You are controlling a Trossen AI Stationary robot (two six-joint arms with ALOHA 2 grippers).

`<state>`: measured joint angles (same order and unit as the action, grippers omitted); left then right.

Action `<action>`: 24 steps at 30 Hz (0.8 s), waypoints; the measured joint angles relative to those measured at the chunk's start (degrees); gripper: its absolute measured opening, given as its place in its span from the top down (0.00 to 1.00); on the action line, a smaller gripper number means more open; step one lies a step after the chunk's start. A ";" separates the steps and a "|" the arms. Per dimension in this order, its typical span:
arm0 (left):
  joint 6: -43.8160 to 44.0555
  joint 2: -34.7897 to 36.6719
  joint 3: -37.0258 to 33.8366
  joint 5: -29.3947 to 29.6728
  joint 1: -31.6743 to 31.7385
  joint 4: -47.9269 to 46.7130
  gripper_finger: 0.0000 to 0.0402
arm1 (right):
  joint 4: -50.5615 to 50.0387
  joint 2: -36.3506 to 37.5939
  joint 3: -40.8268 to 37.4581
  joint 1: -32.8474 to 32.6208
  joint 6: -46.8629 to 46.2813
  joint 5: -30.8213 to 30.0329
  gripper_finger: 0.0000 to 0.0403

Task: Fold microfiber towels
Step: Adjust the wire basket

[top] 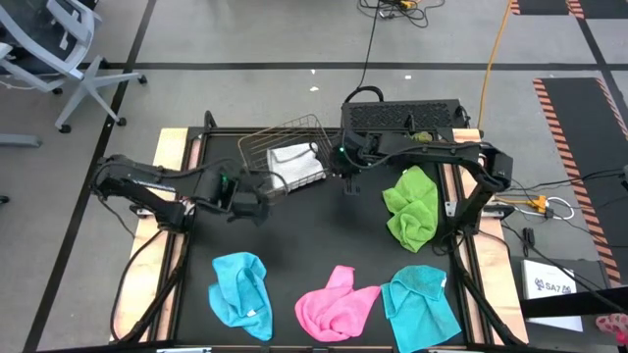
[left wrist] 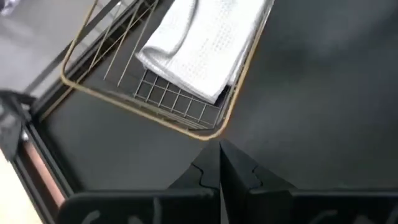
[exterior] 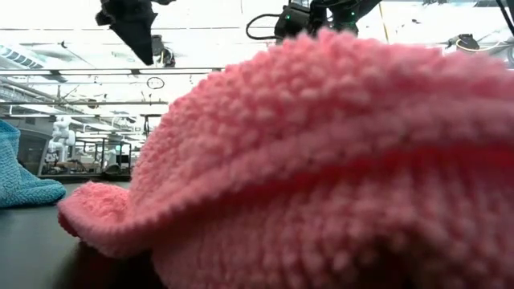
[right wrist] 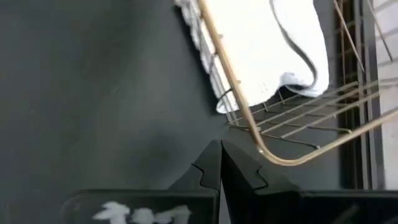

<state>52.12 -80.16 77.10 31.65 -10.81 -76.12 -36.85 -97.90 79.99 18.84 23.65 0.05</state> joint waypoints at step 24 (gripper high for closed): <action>11.81 -0.02 0.00 3.05 -4.65 -0.67 1.00 | 5.85 0.11 0.00 -2.95 14.57 -10.77 0.72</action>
<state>63.92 -80.18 77.10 34.70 -15.46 -76.79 -31.00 -97.79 79.99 15.89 38.21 -10.72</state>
